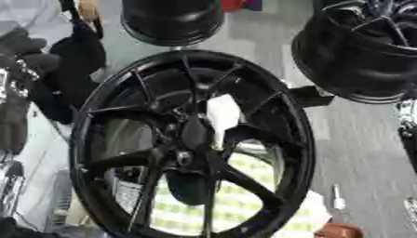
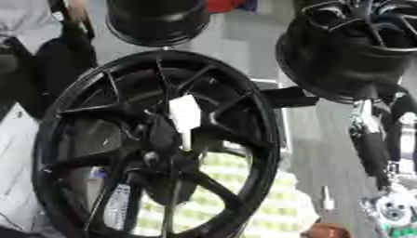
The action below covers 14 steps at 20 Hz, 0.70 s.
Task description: Pull the pin out of the wheel hub.
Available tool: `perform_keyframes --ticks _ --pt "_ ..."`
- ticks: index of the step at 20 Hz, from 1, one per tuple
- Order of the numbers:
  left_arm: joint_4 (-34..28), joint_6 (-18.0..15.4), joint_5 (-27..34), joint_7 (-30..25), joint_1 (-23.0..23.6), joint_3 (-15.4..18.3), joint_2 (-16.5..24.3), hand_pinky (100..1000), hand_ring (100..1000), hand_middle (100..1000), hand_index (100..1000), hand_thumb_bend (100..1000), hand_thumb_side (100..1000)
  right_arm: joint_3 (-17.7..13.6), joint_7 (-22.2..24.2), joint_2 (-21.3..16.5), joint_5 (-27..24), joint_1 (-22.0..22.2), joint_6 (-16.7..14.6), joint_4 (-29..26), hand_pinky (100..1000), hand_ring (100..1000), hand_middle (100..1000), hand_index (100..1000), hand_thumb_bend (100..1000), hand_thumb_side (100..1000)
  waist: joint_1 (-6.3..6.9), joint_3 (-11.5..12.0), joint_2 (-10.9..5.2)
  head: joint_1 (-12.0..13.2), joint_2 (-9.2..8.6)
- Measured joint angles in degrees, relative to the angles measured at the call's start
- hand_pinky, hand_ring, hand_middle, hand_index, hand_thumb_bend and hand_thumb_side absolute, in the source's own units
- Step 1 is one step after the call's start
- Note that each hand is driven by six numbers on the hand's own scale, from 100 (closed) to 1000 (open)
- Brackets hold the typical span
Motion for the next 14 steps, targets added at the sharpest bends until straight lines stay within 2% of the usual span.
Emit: perform_keyframes --ticks 4,7,9,10,11,13,14 --pt "0.0 0.0 0.0 0.0 0.0 0.0 0.0 804 710 723 861 100 732 -0.1 0.0 -0.1 0.0 0.0 0.0 0.0 732 862 811 827 100 660 -0.06 0.0 0.00 0.0 0.00" --pt "0.0 0.0 0.0 -0.1 0.1 0.0 0.0 805 711 723 861 100 731 -0.4 1.0 -3.0 1.3 0.3 -0.4 0.0 768 863 806 827 100 639 -0.33 0.0 -0.02 0.1 0.02" --pt "0.0 -0.1 0.0 -0.1 0.2 0.0 0.0 805 711 723 861 100 730 -0.7 2.9 -7.1 3.3 0.9 -0.7 0.0 801 860 799 825 100 622 -0.63 -0.2 -0.06 0.2 0.02" --pt "0.0 -0.1 0.0 -0.1 0.2 0.0 0.1 805 711 724 861 100 730 -0.8 4.3 -9.5 4.7 1.2 -0.9 0.0 828 860 794 823 100 554 -0.80 -0.3 -0.13 0.3 0.03" --pt "0.0 -0.1 0.0 -0.1 0.4 0.0 0.2 805 711 724 861 100 731 -1.1 6.1 -12.3 6.3 1.6 -1.1 0.0 842 859 792 822 100 536 -0.93 -0.4 -0.22 0.4 0.03" --pt "0.0 -0.1 0.0 -0.1 0.5 0.0 0.4 806 711 724 861 100 731 -1.8 10.9 -17.9 9.8 1.8 -1.6 0.0 889 859 786 821 100 481 -1.21 -0.6 -0.28 0.6 0.04" --pt "0.0 0.0 -0.1 -0.1 0.6 0.0 0.4 806 711 724 861 100 731 -2.4 13.8 -20.7 11.4 1.8 -2.0 0.0 889 859 786 821 100 481 -1.34 -0.8 -0.36 0.8 0.05"
